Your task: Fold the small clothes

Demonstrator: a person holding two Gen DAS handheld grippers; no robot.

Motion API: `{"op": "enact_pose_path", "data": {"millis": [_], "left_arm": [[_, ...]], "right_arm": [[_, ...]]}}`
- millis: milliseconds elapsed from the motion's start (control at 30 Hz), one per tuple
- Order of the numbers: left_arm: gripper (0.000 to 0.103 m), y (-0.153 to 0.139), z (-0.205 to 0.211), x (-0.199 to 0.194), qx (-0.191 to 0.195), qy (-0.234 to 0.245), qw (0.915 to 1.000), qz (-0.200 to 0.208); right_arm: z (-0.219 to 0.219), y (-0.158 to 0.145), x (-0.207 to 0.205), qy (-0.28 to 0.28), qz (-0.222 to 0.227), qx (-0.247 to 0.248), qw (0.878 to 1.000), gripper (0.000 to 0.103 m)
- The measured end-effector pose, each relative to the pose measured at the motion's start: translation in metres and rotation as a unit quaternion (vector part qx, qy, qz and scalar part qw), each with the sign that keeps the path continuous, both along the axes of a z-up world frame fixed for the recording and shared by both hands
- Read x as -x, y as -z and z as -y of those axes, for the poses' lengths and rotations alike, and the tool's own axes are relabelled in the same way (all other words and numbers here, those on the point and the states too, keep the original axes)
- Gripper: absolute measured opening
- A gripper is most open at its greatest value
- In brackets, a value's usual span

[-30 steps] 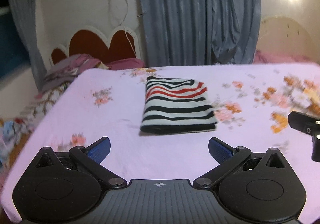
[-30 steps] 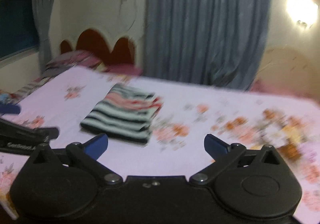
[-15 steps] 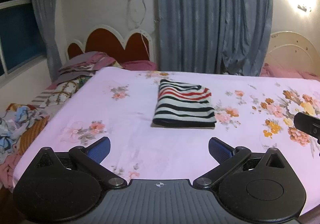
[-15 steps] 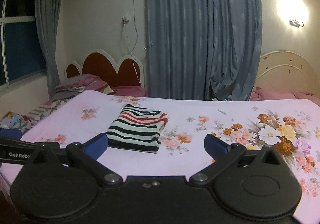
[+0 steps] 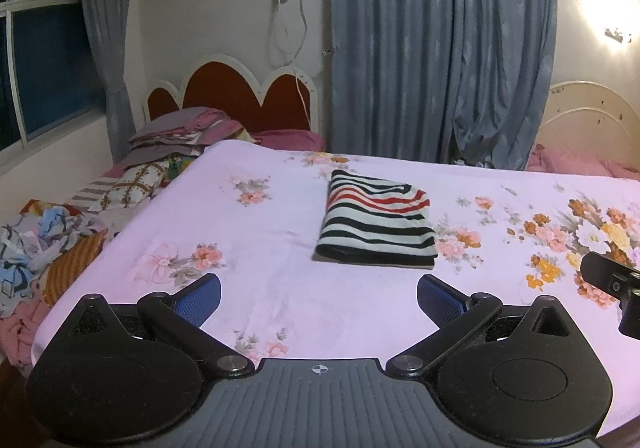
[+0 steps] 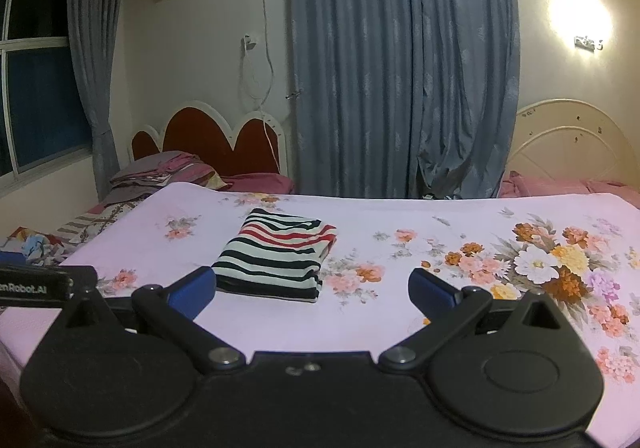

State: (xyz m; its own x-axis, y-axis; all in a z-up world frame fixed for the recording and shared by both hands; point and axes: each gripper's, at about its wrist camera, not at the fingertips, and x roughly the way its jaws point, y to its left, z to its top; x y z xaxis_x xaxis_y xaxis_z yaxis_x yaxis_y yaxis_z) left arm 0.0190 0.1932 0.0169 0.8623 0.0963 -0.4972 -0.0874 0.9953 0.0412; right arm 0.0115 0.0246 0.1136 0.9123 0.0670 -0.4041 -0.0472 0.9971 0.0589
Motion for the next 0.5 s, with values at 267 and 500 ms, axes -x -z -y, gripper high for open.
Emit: {"op": "enact_pose_path", "data": {"millis": [267,500], "left_arm": [[0.103,0.0004,-0.0027,0.0025,0.002,-0.009,0.9999,0.005],[0.103,0.0012,-0.0031,0.0004,0.001,-0.011,0.9999,0.005]], "right_arm": [[0.0012,0.0053,-0.0025,0.004,-0.009,-0.008,1.0,0.102],[0.0011,0.0075,-0.0049,0.002,-0.015,-0.01,1.0,0.102]]}}
